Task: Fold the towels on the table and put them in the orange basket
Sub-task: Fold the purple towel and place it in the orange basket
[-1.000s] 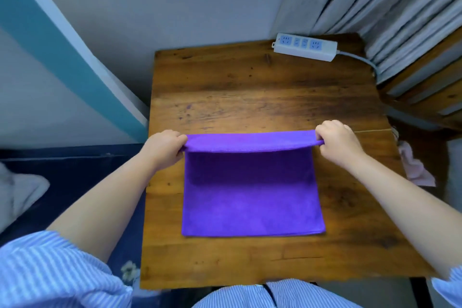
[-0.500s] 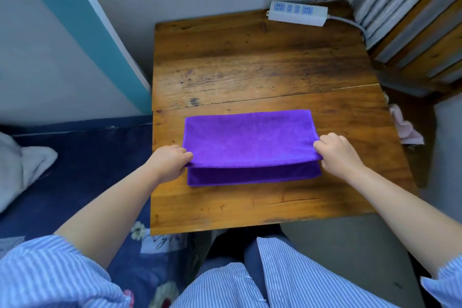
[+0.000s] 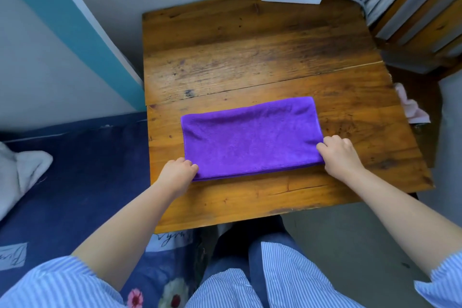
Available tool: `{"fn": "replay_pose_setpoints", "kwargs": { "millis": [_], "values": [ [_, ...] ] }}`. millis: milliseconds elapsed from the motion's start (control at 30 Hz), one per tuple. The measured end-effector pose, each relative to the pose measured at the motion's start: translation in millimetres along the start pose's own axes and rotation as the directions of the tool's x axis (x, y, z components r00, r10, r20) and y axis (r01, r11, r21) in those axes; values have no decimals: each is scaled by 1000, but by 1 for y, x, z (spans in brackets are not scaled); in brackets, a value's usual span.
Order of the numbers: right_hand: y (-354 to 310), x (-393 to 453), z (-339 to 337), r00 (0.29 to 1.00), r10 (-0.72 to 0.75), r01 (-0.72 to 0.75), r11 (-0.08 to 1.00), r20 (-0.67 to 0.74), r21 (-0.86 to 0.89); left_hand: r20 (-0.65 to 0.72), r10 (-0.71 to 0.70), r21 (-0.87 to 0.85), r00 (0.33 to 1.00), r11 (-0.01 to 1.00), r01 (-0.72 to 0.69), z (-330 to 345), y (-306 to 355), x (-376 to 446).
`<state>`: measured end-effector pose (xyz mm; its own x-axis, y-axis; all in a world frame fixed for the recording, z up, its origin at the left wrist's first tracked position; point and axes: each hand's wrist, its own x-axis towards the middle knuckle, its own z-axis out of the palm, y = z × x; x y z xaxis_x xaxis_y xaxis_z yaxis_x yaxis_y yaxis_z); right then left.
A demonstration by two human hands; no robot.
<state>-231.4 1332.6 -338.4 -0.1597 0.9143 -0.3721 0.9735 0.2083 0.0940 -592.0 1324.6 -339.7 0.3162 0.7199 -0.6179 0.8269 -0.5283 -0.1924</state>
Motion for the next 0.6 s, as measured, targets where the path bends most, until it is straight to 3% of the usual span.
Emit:
{"fn": "replay_pose_setpoints", "kwargs": {
  "millis": [133,233,333,433,533,600],
  "values": [
    [-7,-3,0,985,73,-54,991,156,-124,70,-48,-39,996,998,50,7,2,0],
    [-13,-7,-8,993,118,-114,985,17,-126,57,-72,-104,996,992,77,8,4,1],
    [-29,0,-19,963,-44,46,999,-267,3,-226,-79,-190,971,981,35,-15,8,2],
    [-66,30,-30,925,-179,208,977,-334,52,-452,-83,-283,888,957,-55,-35,15,21],
    [-104,66,-28,932,-225,278,947,-285,161,-421,-243,-589,874,806,-59,-51,29,56],
    [-121,84,-20,944,-251,301,920,-212,251,-367,-288,-626,885,780,-5,-48,37,76]
  ]
}}
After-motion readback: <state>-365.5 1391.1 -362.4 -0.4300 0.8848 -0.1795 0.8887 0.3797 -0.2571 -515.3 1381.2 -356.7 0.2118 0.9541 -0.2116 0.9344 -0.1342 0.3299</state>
